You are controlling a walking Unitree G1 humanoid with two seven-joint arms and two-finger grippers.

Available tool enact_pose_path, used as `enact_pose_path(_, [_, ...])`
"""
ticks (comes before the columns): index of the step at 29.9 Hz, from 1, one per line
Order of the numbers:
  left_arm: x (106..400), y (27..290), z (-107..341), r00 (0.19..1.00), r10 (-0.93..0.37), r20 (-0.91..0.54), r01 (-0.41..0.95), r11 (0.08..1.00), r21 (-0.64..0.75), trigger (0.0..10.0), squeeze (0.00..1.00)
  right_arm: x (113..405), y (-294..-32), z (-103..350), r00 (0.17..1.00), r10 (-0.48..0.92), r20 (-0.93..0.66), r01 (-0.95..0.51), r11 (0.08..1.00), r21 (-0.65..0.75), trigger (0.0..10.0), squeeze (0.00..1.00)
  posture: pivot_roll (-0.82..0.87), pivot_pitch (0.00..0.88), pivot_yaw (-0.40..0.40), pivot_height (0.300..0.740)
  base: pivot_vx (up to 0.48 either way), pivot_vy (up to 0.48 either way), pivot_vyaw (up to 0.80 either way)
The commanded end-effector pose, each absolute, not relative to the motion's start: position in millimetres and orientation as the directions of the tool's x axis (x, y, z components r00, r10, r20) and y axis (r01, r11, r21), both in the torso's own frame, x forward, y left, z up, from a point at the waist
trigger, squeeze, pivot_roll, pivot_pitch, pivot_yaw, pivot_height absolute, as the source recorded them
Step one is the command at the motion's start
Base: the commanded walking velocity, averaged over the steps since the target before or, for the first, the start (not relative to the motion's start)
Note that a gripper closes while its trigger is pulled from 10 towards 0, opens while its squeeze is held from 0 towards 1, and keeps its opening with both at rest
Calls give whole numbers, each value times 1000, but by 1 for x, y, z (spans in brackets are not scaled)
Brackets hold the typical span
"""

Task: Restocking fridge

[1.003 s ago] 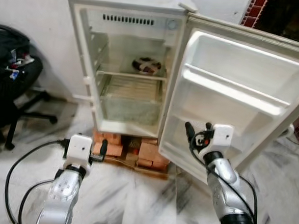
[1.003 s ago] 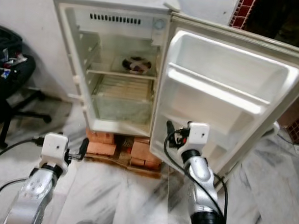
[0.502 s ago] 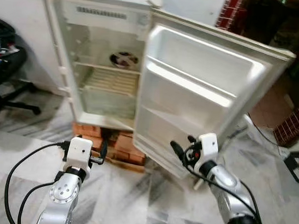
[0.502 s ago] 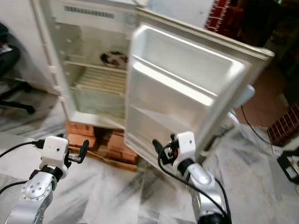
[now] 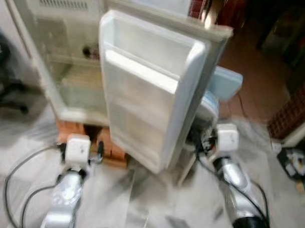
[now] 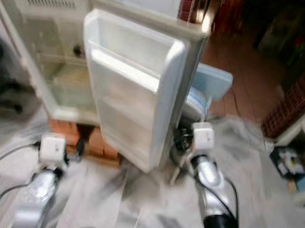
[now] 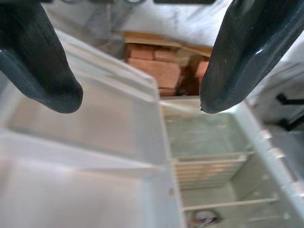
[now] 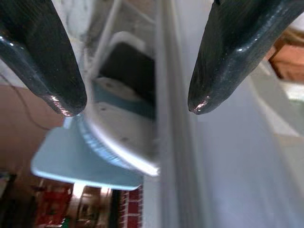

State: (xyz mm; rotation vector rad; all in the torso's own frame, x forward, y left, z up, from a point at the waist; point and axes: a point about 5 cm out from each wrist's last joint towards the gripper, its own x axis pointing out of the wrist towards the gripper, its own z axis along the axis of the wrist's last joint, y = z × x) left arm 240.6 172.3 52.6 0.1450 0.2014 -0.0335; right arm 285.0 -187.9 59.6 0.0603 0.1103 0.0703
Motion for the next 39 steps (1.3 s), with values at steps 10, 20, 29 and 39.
enact_pose_path(10, [245, 172, 55, 982, -32, -184, 57, 989, 136, 10000, 0, 304, -188, 82, 1000, 30, -11, -29, 997, 66, 10000, 0, 62, 0, -50, 740, 187, 0, 0])
enact_pose_path(20, [243, 171, 52, 980, -35, -195, 62, 989, 134, 10000, 0, 303, -187, 79, 999, 29, -25, -27, 998, 60, 10000, 0, 60, 0, -55, 740, 444, 0, 0])
enact_pose_path(29, [234, 162, 38, 956, -34, -291, 55, 996, 65, 10000, 0, 307, -195, 81, 1000, 3, -24, -2, 999, 46, 10000, 0, 61, 0, -60, 740, 37, 0, 0])
enact_pose_path(39, [212, 164, 20, 912, -30, -409, 77, 992, 97, 10000, 0, 315, -194, 85, 1000, 14, -11, -13, 998, 65, 10000, 1000, 73, 1, -67, 740, 0, 0, 0])
